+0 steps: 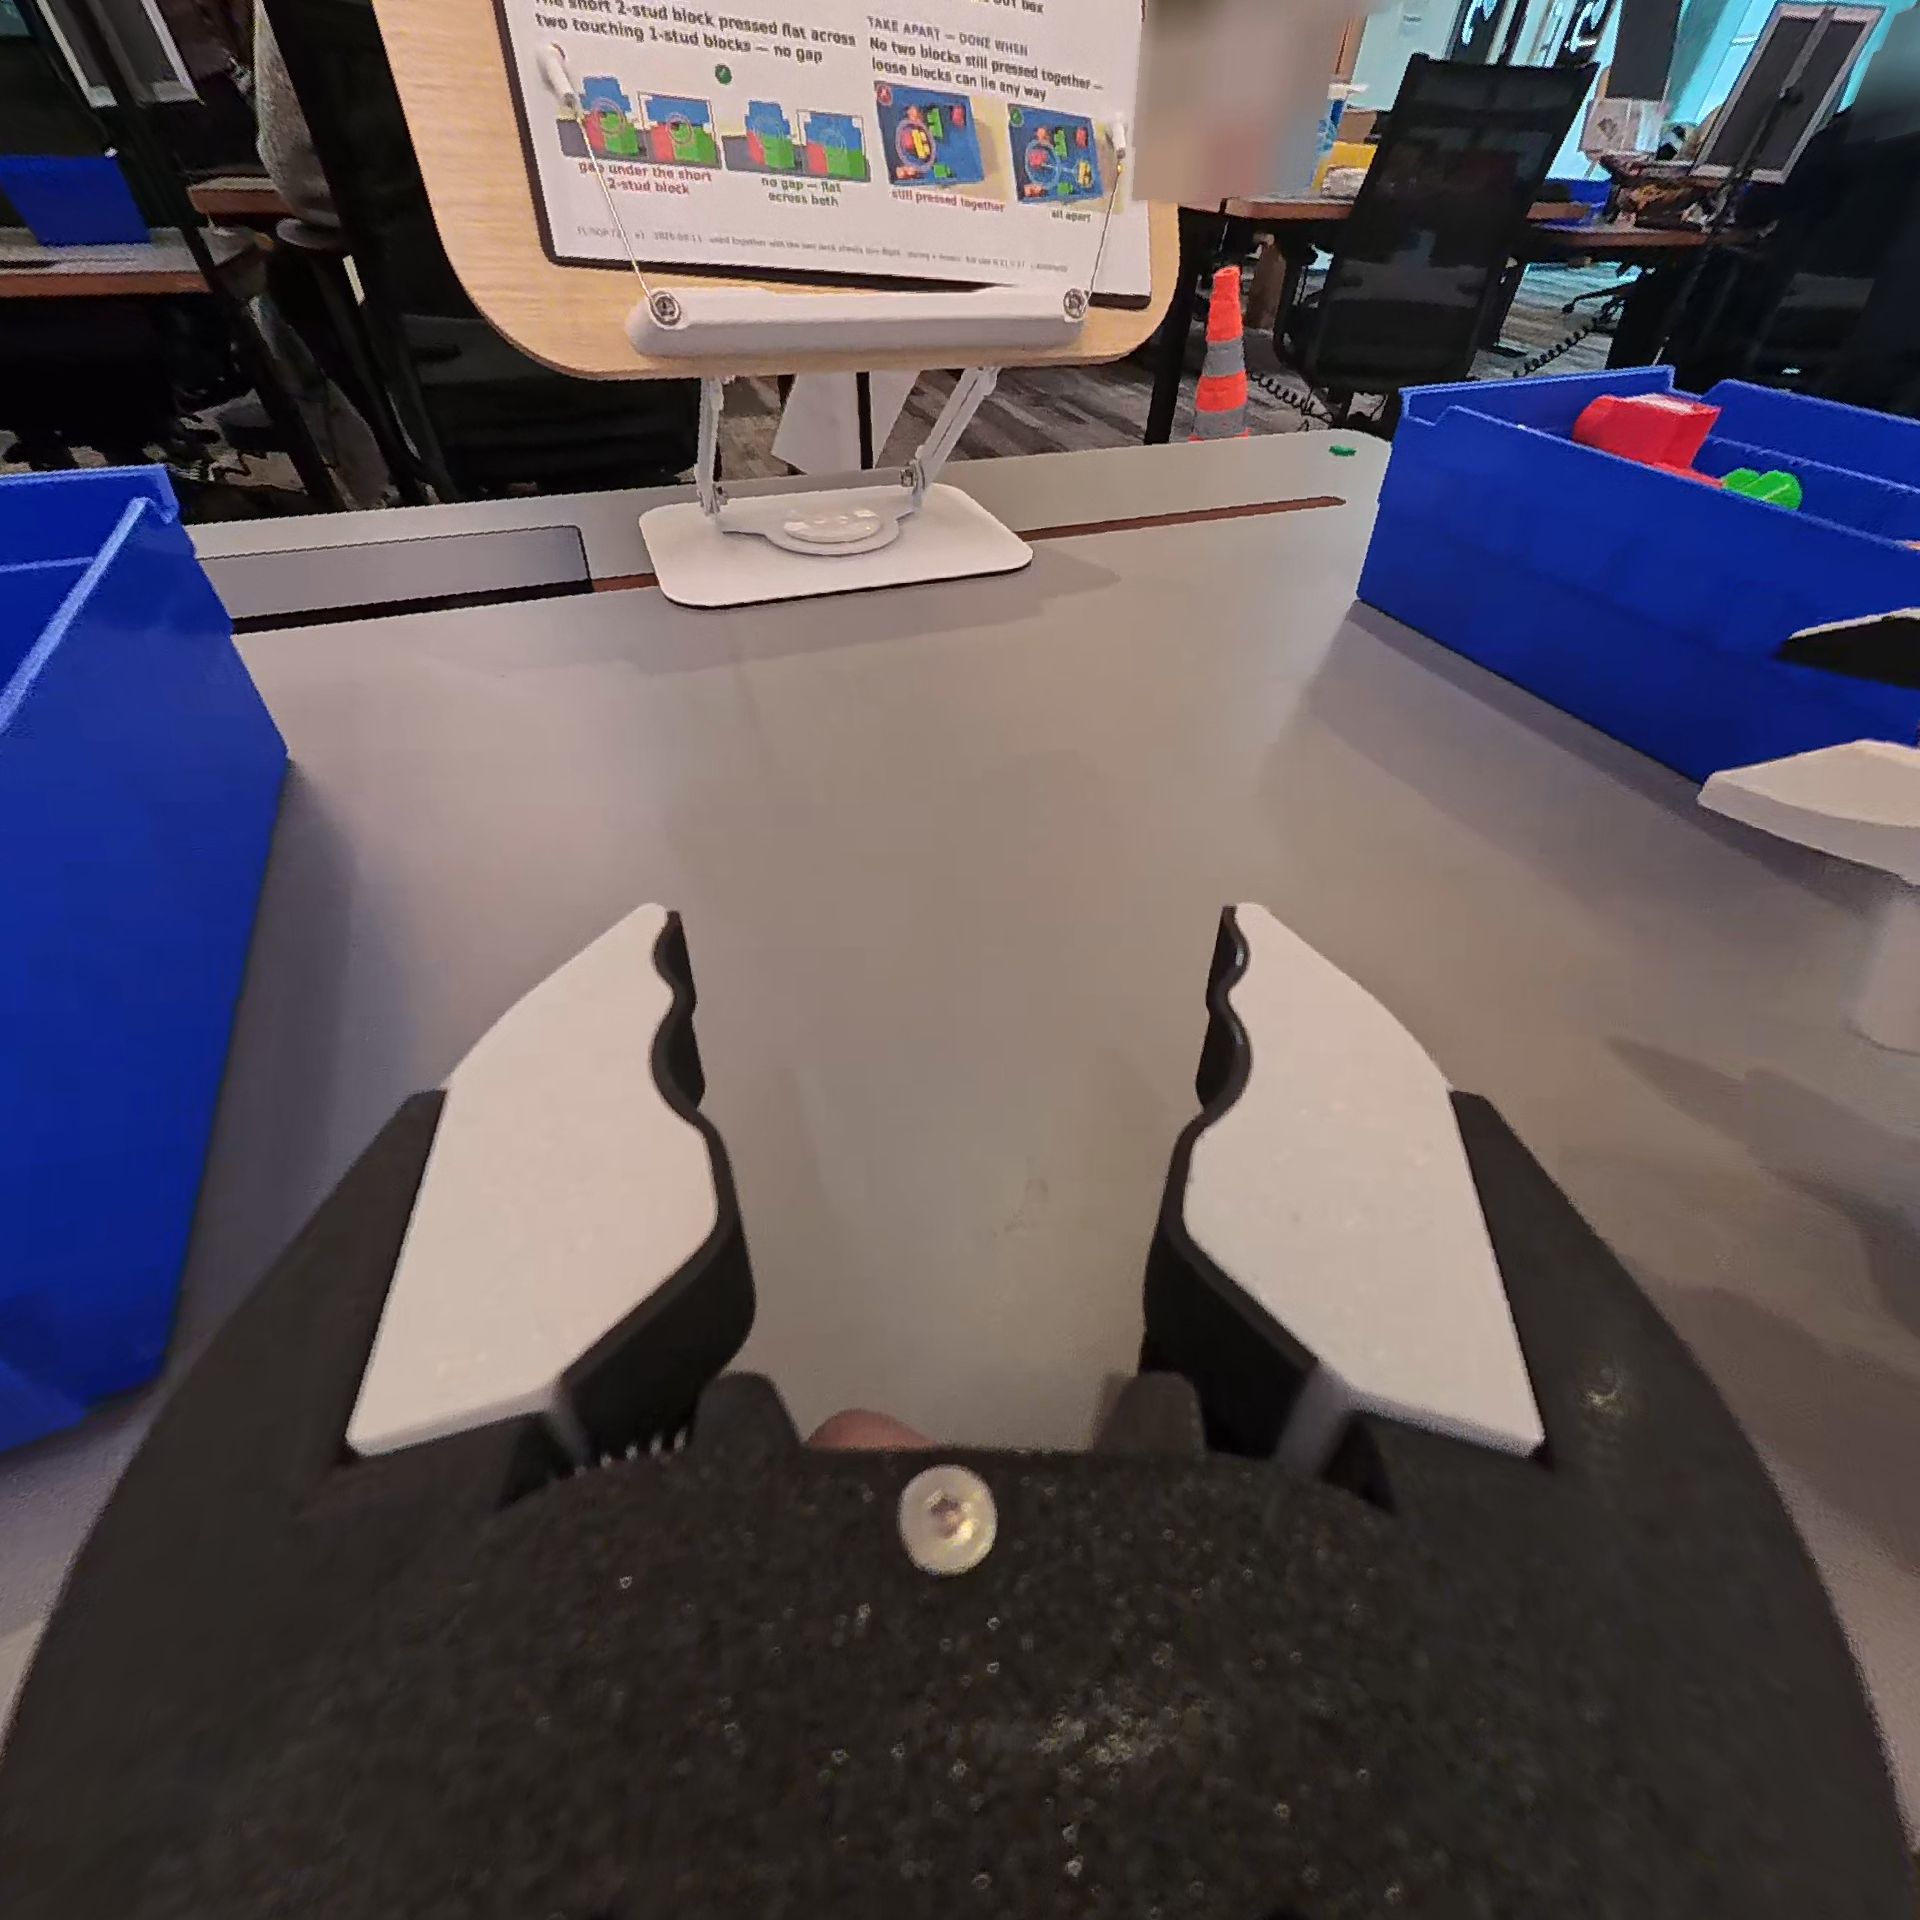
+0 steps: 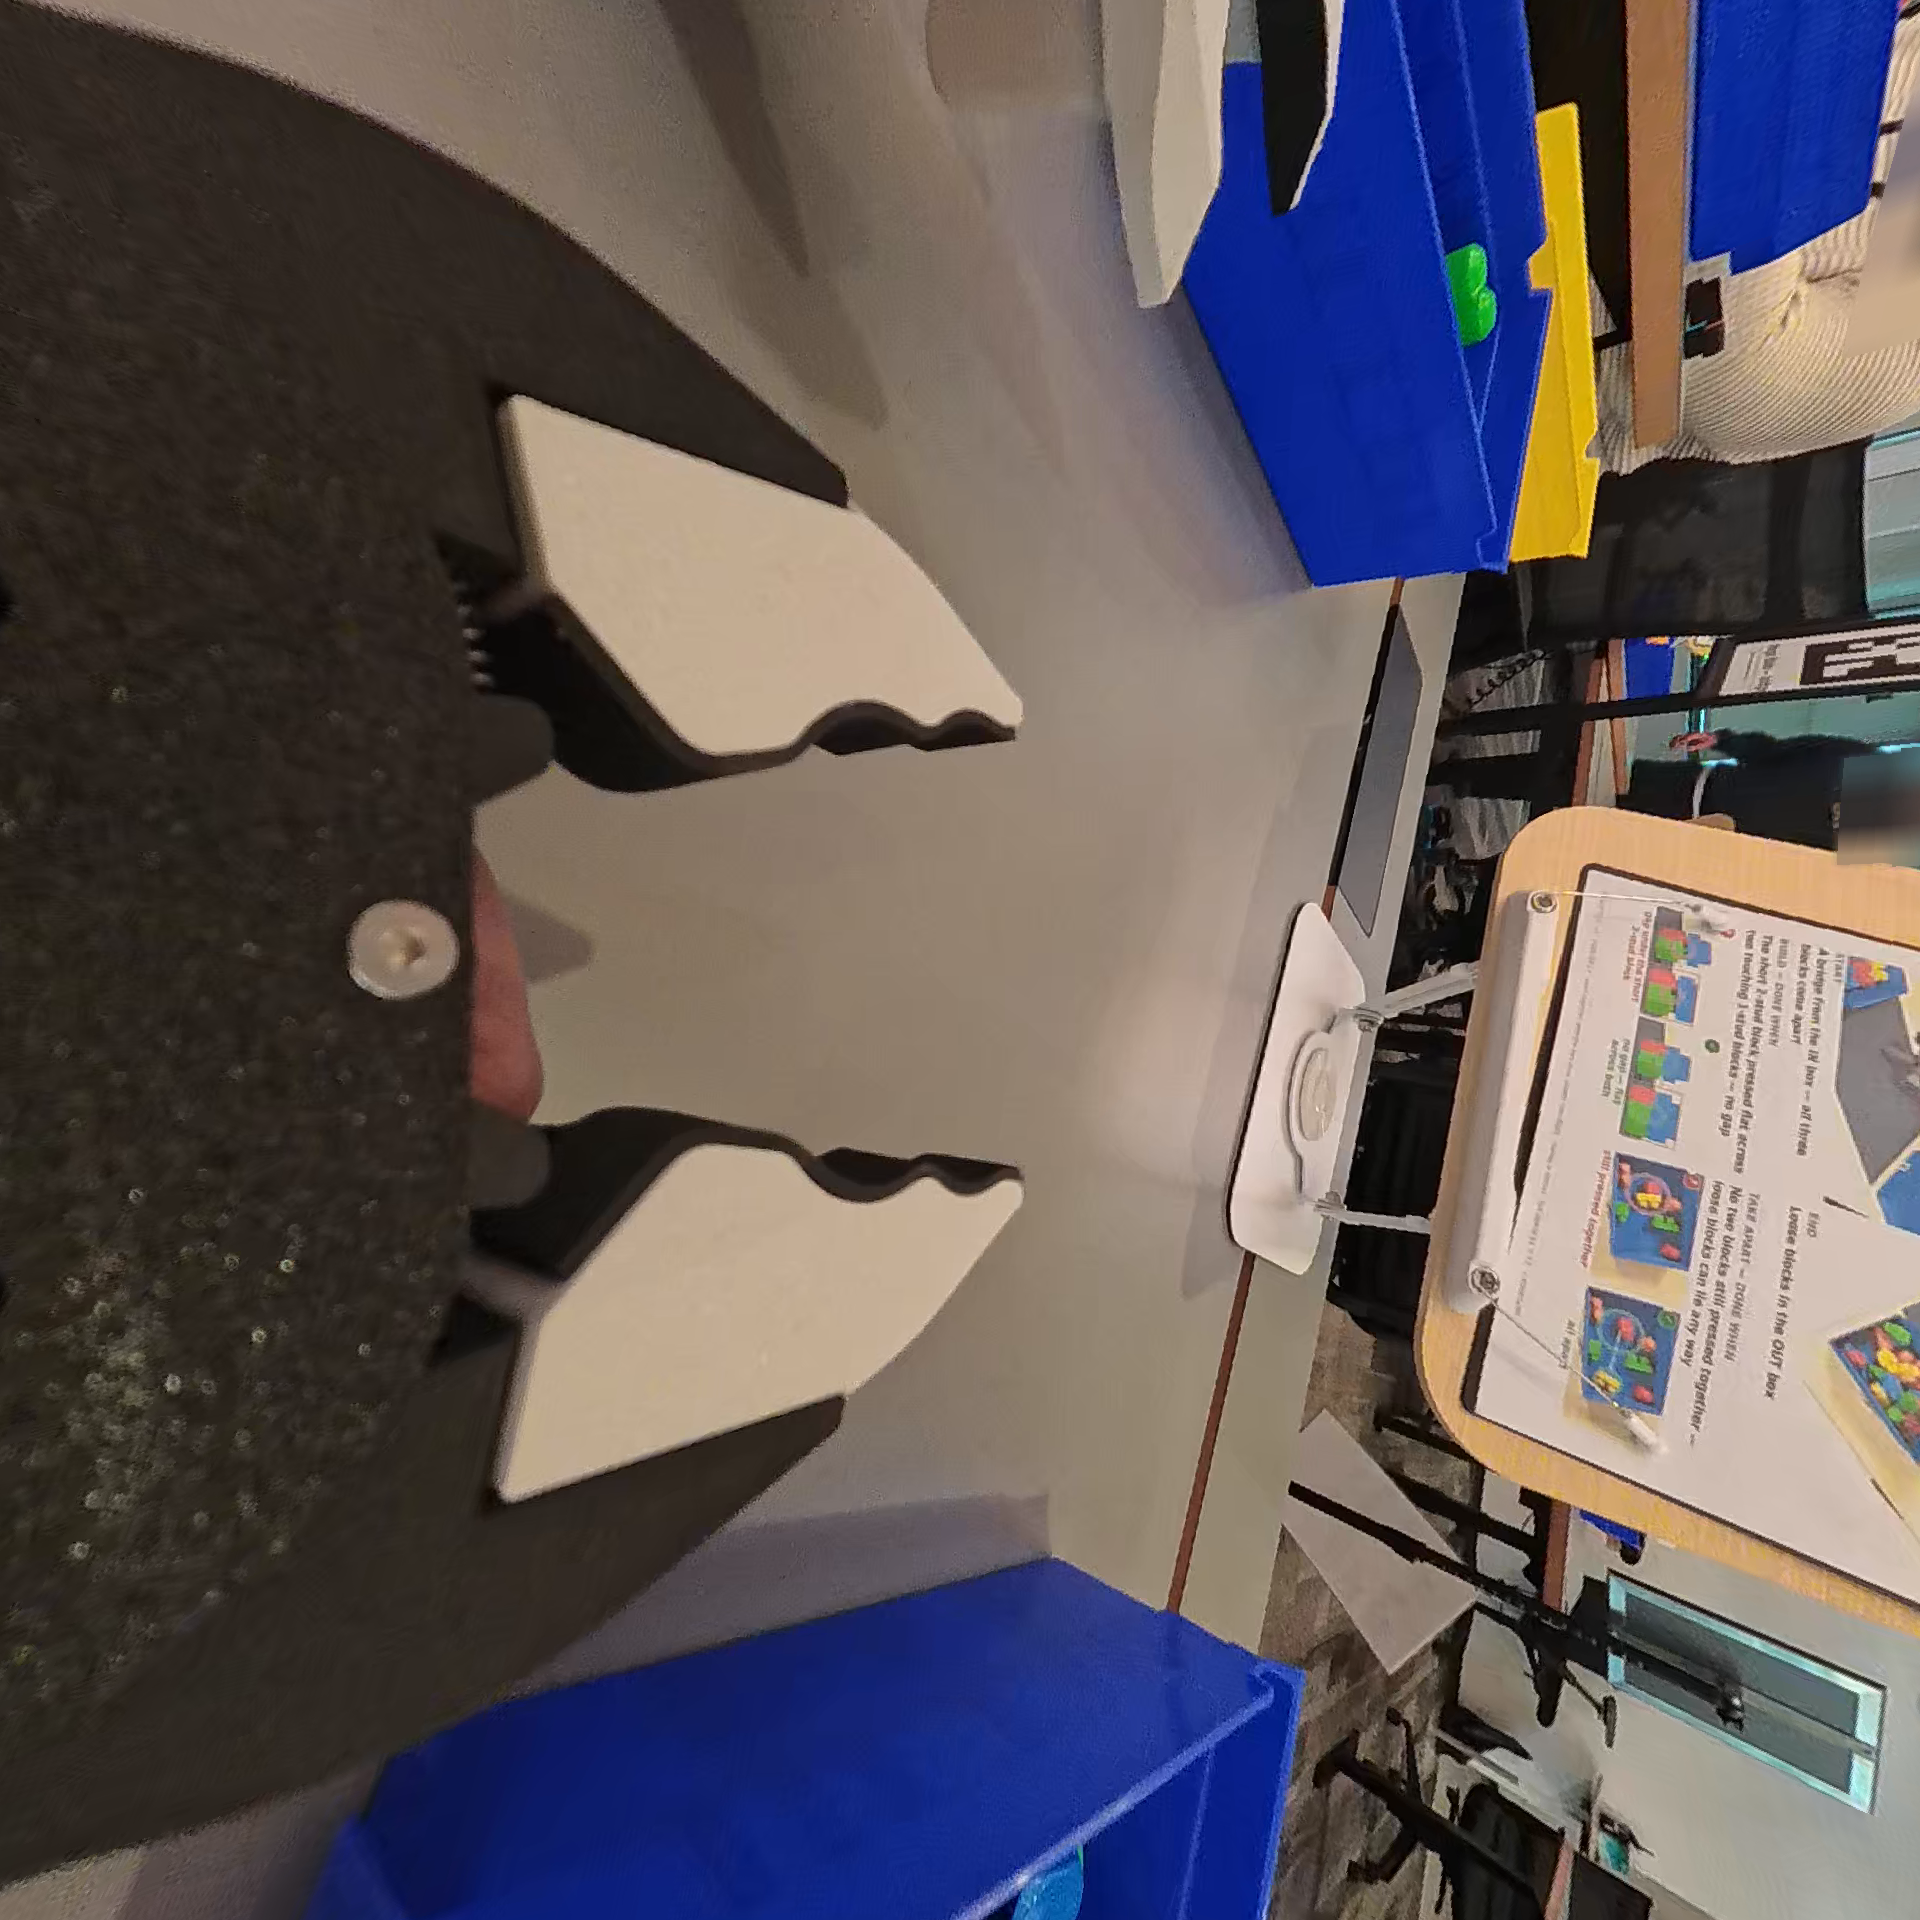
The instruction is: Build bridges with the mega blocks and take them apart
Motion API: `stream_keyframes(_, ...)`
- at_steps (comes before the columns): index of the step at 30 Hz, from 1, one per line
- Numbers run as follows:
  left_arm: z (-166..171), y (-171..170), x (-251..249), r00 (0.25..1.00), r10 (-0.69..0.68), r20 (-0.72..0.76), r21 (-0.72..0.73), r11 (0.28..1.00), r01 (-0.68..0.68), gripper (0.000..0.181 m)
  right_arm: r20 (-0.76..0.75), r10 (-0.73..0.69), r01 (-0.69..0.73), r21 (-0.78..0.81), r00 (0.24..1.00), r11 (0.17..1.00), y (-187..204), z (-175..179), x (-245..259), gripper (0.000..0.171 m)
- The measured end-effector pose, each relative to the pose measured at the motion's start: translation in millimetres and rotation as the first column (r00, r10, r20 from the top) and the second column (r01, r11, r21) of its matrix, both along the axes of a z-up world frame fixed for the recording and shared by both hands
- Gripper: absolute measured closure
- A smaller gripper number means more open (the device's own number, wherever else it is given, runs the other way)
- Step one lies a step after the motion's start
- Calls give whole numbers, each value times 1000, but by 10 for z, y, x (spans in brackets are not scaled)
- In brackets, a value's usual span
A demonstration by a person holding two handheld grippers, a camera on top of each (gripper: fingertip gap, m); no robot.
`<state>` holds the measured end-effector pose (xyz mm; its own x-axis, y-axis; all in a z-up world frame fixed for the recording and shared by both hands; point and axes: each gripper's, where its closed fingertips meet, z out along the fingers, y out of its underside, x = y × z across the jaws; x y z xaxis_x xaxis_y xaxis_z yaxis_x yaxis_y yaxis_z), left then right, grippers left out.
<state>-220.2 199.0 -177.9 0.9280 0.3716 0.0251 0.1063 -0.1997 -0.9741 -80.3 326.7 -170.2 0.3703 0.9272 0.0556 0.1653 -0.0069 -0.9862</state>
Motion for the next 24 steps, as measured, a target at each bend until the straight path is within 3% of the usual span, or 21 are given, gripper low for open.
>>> stream_keyframes(13, 35, -41, -35, 999, 36, -4, -11, 999, -36, 88, 6, 18, -18, -18, 1000, 1000, -17, -15, 8, 97)
stream_keyframes(18, 598, -355, -408, 980, 185, -71, 14, 983, -185, 93, -5, 32, -32, -35, 999, 999, -39, 8, -2, 98)
stream_keyframes(24, 1235, -815, -1496, 917, 379, -124, 16, 925, -380, 93, -9, 63, -63, -80, 998, 995, -63, -42, -36, 98)
